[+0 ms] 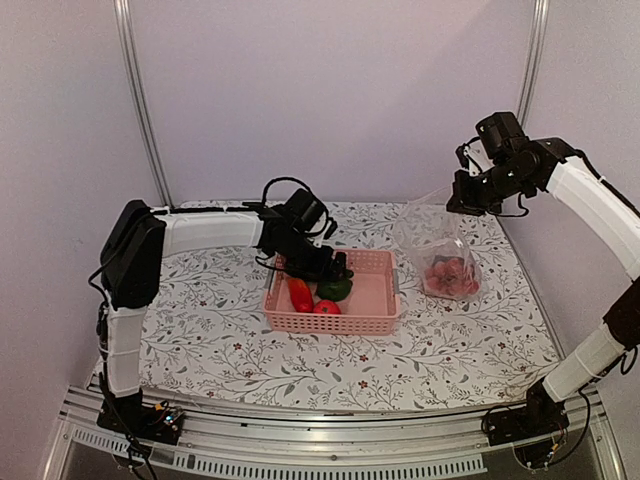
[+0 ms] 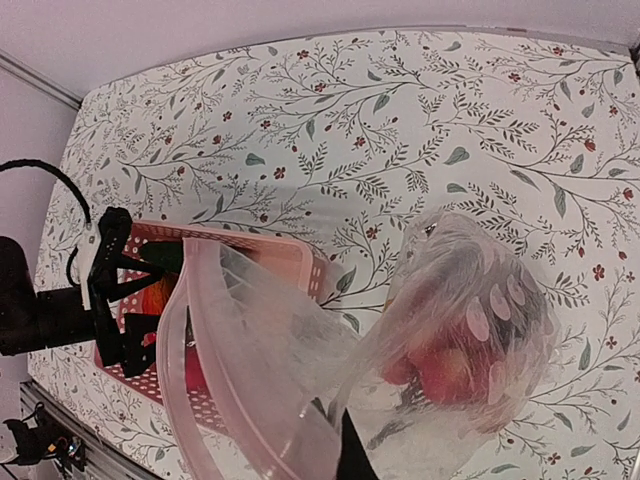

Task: Place the food in the zip-top bag and seal the zipper
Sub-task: Pick up the fake fruit from the bin, then place the fake fruit in the zipper food storage bag.

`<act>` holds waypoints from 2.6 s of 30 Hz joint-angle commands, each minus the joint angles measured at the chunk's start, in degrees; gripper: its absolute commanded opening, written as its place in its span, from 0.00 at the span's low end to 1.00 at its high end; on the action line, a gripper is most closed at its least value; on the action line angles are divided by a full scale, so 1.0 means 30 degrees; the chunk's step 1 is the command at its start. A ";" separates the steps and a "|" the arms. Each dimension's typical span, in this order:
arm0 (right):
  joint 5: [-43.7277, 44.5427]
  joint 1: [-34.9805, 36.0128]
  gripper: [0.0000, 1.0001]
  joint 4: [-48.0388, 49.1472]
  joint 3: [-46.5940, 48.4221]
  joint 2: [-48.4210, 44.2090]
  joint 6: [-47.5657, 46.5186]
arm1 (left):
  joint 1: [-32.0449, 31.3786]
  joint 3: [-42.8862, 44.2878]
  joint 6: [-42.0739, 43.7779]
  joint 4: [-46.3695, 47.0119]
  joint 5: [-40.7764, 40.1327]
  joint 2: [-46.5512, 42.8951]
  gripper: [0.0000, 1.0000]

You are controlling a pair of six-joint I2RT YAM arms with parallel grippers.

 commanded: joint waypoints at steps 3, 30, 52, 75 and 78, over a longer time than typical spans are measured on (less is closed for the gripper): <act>-0.1351 -0.0077 0.00 0.0606 -0.0608 -0.0641 -0.0178 | 0.0404 0.2396 0.2292 -0.0362 0.1011 0.2156 1.00; -0.2114 -0.0085 0.00 0.1135 -0.0878 -0.0265 -0.0034 | -0.0549 0.1730 0.3575 -0.0797 0.2121 -0.0470 0.50; -0.1847 -0.0070 0.00 0.0482 0.0220 0.0370 -0.0308 | -0.2182 0.7543 0.0993 0.1535 0.6516 -0.1230 0.38; -0.2399 -0.0072 0.00 0.0595 0.0374 0.0632 -0.0014 | -0.2356 0.8943 0.0461 0.1504 0.3399 -0.0758 0.85; -0.2429 -0.0079 0.00 0.0686 0.0315 0.0617 0.0052 | -0.2306 0.7152 0.1331 0.0084 0.2237 -0.2257 0.86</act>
